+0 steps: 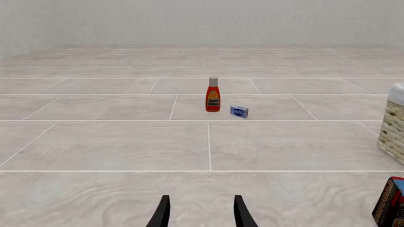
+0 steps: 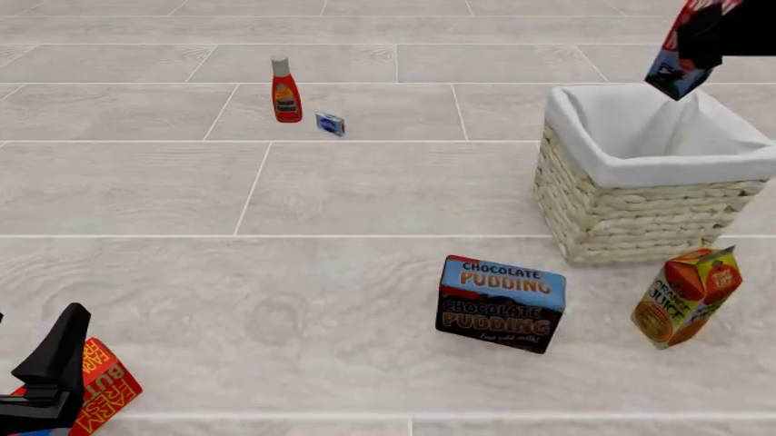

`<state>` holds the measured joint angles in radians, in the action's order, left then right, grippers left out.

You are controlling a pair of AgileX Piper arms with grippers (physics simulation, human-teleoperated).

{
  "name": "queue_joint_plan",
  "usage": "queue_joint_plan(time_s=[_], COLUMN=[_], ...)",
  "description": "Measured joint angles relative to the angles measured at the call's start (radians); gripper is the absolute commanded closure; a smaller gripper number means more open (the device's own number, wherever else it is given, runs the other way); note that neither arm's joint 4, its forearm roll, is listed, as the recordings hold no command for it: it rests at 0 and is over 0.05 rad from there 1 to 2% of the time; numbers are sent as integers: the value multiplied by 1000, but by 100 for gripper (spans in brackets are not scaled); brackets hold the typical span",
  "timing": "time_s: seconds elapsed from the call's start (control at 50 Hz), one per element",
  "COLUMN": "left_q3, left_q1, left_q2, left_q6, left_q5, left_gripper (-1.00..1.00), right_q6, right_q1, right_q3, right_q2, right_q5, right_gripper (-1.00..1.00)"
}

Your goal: Pick the milk and place it in the basket.

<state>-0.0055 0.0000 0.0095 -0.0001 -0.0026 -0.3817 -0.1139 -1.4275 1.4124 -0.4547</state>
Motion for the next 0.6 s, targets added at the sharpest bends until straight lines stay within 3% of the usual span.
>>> queue_joint_plan(time_s=[0.6], left_q3=[0], left_q1=[0], left_q2=[0], left_q6=[0], left_q5=[0], left_gripper=[-100], right_q6=[-44], right_q1=[-60], right_q3=[12], right_q2=[93], right_q5=[108], right_gripper=[100])
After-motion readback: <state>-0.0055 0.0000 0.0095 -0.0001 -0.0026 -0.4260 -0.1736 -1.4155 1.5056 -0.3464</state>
